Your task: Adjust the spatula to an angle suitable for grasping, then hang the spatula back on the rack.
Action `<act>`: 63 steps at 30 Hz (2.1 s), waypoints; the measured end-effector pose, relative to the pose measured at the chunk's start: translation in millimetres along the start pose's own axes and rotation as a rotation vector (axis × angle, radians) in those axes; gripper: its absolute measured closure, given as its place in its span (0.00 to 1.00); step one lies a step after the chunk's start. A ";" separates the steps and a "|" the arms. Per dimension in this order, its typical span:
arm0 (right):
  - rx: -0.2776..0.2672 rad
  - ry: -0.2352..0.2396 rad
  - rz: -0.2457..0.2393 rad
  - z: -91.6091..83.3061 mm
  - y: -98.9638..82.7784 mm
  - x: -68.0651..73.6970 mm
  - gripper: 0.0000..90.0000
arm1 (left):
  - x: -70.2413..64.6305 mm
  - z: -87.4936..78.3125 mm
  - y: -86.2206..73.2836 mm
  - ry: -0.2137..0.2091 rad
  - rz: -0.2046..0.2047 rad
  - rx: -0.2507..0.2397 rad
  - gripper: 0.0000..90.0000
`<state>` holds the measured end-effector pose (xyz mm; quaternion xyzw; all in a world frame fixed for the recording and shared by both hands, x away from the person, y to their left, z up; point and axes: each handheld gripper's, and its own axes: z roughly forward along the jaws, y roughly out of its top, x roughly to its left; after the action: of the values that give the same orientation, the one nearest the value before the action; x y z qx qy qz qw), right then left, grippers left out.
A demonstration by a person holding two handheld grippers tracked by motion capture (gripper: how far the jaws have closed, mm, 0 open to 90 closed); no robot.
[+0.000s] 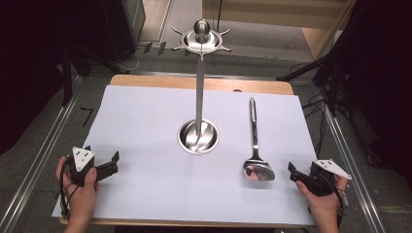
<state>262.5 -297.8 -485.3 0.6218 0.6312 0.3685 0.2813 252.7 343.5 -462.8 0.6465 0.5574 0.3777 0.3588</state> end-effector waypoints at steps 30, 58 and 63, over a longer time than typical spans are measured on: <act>-0.040 0.027 -0.009 1.8 46.6 34.8 0.30 | -0.8 0.9 0.4 0.011 0.008 0.010 0.07; 0.150 0.139 0.034 57.8 84.8 69.6 1.00 | -0.7 1.1 0.4 0.007 0.009 0.009 0.07; 0.226 0.148 0.020 72.0 79.8 80.2 1.00 | -0.8 1.0 0.4 0.007 0.009 0.010 0.07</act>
<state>361.7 -213.5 -453.1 0.6267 0.6816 0.3428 0.1583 253.7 342.6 -463.0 0.6495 0.5575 0.3789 0.3518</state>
